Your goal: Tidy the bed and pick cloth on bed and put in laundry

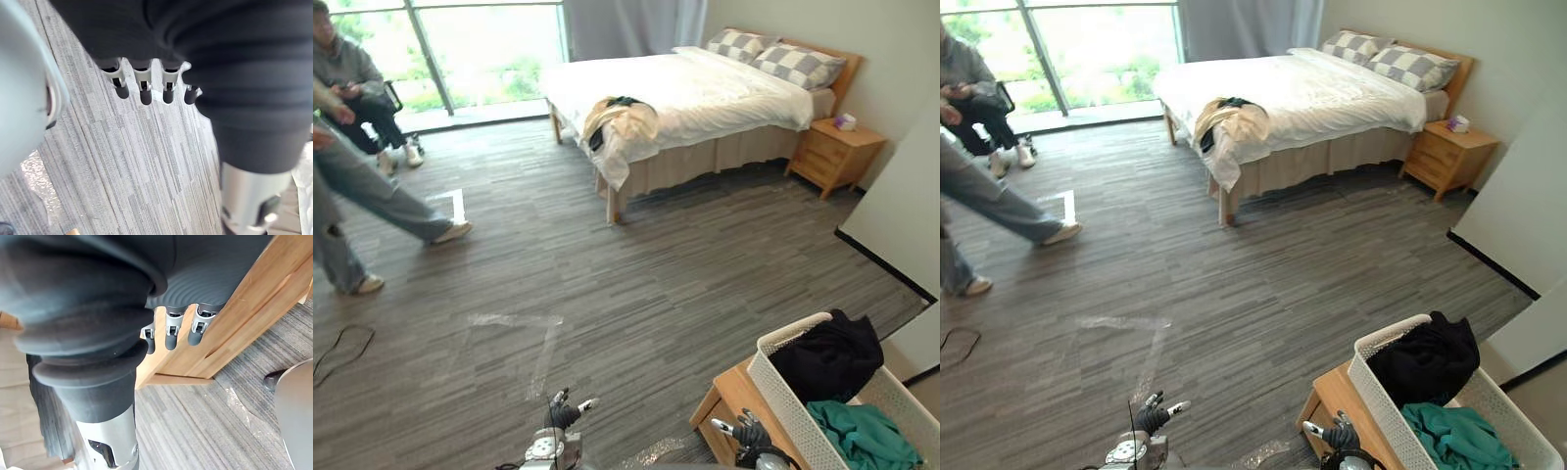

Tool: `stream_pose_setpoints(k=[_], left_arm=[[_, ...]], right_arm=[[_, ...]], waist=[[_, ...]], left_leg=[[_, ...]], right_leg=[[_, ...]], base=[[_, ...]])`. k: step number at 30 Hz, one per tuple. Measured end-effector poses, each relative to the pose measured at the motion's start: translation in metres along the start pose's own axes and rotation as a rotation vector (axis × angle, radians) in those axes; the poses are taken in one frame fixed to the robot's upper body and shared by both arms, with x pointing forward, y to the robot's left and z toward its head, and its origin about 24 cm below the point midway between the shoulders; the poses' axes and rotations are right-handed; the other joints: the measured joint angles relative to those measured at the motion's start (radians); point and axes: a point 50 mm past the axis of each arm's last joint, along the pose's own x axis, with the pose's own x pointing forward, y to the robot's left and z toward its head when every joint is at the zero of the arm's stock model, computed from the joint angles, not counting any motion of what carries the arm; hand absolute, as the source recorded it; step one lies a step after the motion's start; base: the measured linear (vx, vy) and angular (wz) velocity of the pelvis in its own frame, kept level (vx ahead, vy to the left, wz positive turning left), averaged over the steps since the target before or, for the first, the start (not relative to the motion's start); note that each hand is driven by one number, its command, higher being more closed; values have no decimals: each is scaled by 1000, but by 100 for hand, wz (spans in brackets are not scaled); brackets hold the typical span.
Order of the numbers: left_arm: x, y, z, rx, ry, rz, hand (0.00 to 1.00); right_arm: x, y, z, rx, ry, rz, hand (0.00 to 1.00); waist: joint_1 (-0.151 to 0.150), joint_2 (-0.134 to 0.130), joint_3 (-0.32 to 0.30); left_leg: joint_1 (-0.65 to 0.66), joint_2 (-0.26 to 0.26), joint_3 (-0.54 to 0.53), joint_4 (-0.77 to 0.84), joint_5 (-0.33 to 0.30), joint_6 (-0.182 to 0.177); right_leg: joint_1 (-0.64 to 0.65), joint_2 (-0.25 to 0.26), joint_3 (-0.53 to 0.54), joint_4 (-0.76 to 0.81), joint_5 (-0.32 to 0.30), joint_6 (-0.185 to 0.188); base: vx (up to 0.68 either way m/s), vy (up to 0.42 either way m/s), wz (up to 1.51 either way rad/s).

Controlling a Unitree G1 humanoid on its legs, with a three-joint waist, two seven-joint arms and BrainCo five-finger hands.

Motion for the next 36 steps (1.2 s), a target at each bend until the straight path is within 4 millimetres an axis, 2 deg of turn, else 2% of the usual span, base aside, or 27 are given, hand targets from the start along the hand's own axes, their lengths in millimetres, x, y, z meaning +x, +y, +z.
stream_pose_setpoints(k=[1,2,3,5,6,7,8,10,11,12,14,15,17,19,20,21,22,23,24,25,27,28,29,30,31,33,36], left_arm=[[0,-2,0,2,-2,-5,0],[0,-2,0,1,-2,-5,0],[0,-1,1,1,-3,-2,0],[0,4,3,-11,-18,13,0],[-1,6,2,-16,-17,19,0],[-1,10,1,-16,-9,32,0],[0,17,0,0,-7,45,0],[-2,24,-5,37,9,54,0],[-2,25,-7,45,16,54,0],[-3,26,-9,58,23,54,0],[-2,25,-8,66,23,50,0],[-3,25,-9,64,27,50,0],[-3,25,-9,64,28,51,0],[-2,23,-8,67,25,46,0],[-2,22,-8,66,27,46,0],[-2,20,-10,76,36,42,0],[-1,21,-10,89,45,44,0],[-1,18,-11,88,51,39,0],[0,11,-10,85,49,22,0],[-1,5,-11,75,49,10,0],[-2,0,-14,50,57,6,0],[-2,-1,-11,27,44,12,0],[-1,-1,-8,23,30,13,0],[-1,-1,-6,19,23,16,0],[-1,0,-4,11,12,20,0],[-2,1,-2,3,-5,37,0],[-2,6,4,-56,-32,84,0]], right_arm=[[0,-2,3,-3,-12,-3,0],[0,-3,3,-5,-14,-7,0],[1,-4,3,-7,-14,-9,0],[0,-3,-2,-7,3,-6,0],[-2,-1,-6,1,14,-1,0],[-2,2,-4,16,5,10,0],[-1,4,1,31,-20,13,0],[-2,6,2,31,-26,18,0],[-2,5,1,28,-28,18,0],[-3,5,2,27,-38,18,0],[-2,4,6,30,-56,18,0],[-2,3,10,31,-75,18,0],[0,0,17,38,-96,14,0],[0,-1,17,60,-95,8,0],[0,-2,18,70,-96,7,0],[0,-5,19,82,-102,-2,0],[0,-6,19,91,-103,-7,0],[1,-10,22,86,-113,-16,0],[1,-17,24,78,-119,-33,0],[1,-20,21,84,-107,-46,0],[1,-22,17,85,-87,-54,0],[0,-26,9,71,-56,-61,0],[0,-28,7,53,-47,-65,0],[-1,-30,5,42,-40,-68,0],[-3,-32,0,20,-28,-69,0],[-3,-32,-2,-4,-19,-65,0],[-3,-31,-4,-13,0,-62,0]], waist=[[1,14,5],[3,22,3],[4,26,2],[6,-11,-5],[5,-32,-18],[-1,-42,-14],[-5,-63,8],[-8,-66,23],[-12,-67,22],[-11,-67,22],[-13,-62,23],[-16,-45,29],[-29,-20,43],[-31,-17,46],[-32,-17,46],[-38,-9,51],[-44,-9,50],[-46,14,62],[-43,45,65],[-44,58,65],[-51,63,66],[-51,75,73],[-46,80,82],[-40,78,87],[-26,82,89],[-22,80,87],[-6,72,90]], left_leg=[[-8,-22,-16,-183,44,-23],[-14,-24,-48,-255,56,-41],[-31,-23,-78,-254,105,-31],[-43,-79,-86,-166,98,23],[-35,-111,-79,-162,84,53],[-12,-124,-69,-160,73,71],[75,-137,-41,-176,52,103],[193,-138,-21,-199,18,114],[224,-137,-19,-212,10,114],[283,-134,-13,-239,9,116],[342,-129,-5,-281,5,105],[352,-112,0,-292,-4,90],[371,-80,2,-311,-16,57],[405,-61,3,-340,-37,8],[415,-57,3,-342,-48,-8],[440,-39,-2,-343,-70,-42],[472,-11,-15,-352,-93,-74],[493,6,-16,-359,-96,-80],[520,29,-18,-367,-78,-90],[513,54,-35,-319,-13,-102],[430,110,-88,-85,19,-97],[308,181,-152,245,110,-83],[247,221,-169,446,113,-84],[216,241,-167,555,108,-86],[168,256,-139,673,93,-64],[115,241,-79,672,82,-47],[42,185,49,389,82,-47]], right_leg=[[2,0,7,-25,-2,4],[1,5,11,-35,-4,6],[2,6,21,-38,-15,22],[-7,-50,58,36,-94,24],[-53,-77,72,165,-120,27],[-133,-87,77,369,-135,54],[-241,-90,103,679,-60,71],[-313,-101,75,931,17,76],[-327,-113,30,981,13,69],[-358,-128,-54,1030,-21,37],[-411,-131,-171,961,-88,37],[-438,-108,-246,830,-114,24],[-456,-50,-322,541,-90,1],[-473,-20,-325,159,76,-1],[-485,-29,-321,113,116,12],[-508,-46,-321,124,198,22],[-508,-37,-323,186,250,7],[-512,-18,-323,230,241,-10],[-528,7,-323,290,185,-42],[-525,25,-326,339,130,-84],[-476,45,-332,333,86,-82],[-395,81,-338,295,58,-102],[-338,106,-335,270,50,-105],[-302,119,-325,253,47,-107],[-234,137,-304,214,35,-117],[-155,142,-276,147,28,-116],[-80,136,-258,59,34,-85]], base=[[233,126,-23],[313,191,-20],[390,238,-34],[428,234,-40],[429,159,-35],[589,176,-45],[419,120,-43],[360,88,-37],[363,78,-18],[306,21,-7],[497,-38,-9],[532,-140,-11],[392,-152,-6],[445,-265,5],[415,-346,9],[415,-441,11],[422,-468,13],[431,-447,5],[424,-419,-13],[480,-512,-15],[406,-464,-8],[349,-317,-18],[341,-272,-30],[273,-163,-50],[307,-189,-57],[357,-186,-46],[294,-103,-23]])
